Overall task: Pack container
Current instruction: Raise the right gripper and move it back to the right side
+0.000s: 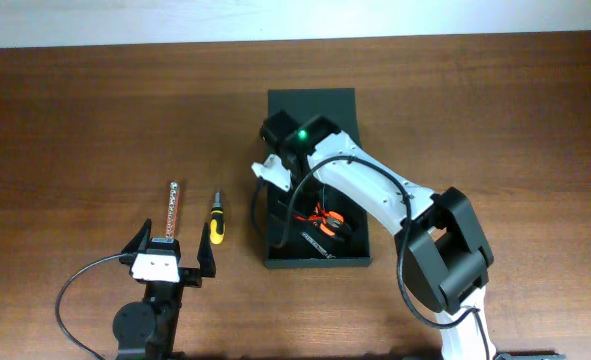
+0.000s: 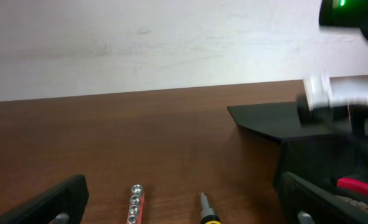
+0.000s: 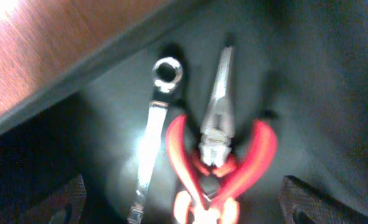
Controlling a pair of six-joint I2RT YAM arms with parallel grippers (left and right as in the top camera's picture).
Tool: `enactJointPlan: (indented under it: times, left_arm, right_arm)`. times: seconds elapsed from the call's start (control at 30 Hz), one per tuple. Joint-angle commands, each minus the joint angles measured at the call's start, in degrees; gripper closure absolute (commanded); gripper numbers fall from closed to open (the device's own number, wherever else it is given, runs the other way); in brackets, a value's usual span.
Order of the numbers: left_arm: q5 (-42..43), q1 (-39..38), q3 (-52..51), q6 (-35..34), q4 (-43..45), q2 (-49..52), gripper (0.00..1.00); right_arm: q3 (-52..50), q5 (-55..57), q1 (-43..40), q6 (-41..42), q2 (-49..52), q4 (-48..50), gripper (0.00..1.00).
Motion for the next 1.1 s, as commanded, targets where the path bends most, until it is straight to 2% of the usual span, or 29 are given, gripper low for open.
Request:
enactJointPlan:
  times: [0.0, 0.13, 0.3, 0.47, 0.6, 0.83, 1.07]
  left_arm:
    - [-0.4, 0.4, -0.3, 0.9, -0.2, -0.5, 0.01]
    - [-0.4, 0.4, -0.3, 0.9, -0.2, -0.5, 0.01]
    - [-0.4, 0.4, -0.3, 0.9, -0.2, -0.5, 0.01]
    - [-0.4, 0.4, -0.3, 0.9, -0.2, -0.5, 0.01]
    - [-0.4, 0.4, -0.3, 0.9, -0.2, -0.5, 0.01]
    - [-0.4, 0.4, -0.3, 0.9, -0.2, -0.5, 0.01]
    - [-0.4, 0.4, -0.3, 0.9, -0.2, -0.5, 0.01]
  right_arm:
    - [8.5, 8.6, -0.1, 0.4, 0.1, -2.8, 0.01]
    - [20.0, 15.9, -1.1, 0.5, 0.1, -9.2, 0.01]
    - [34.1, 17.0, -4.7, 3.1, -0.1, -16.3, 0.01]
    - [48.2, 19.3, -12.5, 7.1, -0.3, -24.3, 0.01]
    - [55.3, 19.6, -20.8, 10.4, -1.2, -27.8, 0.01]
    - [57.0, 19.5, -38.7, 15.1, -3.3, -28.3, 0.01]
    - [53.9, 16.5, -50.0, 18.6, -2.9, -28.3, 0.01]
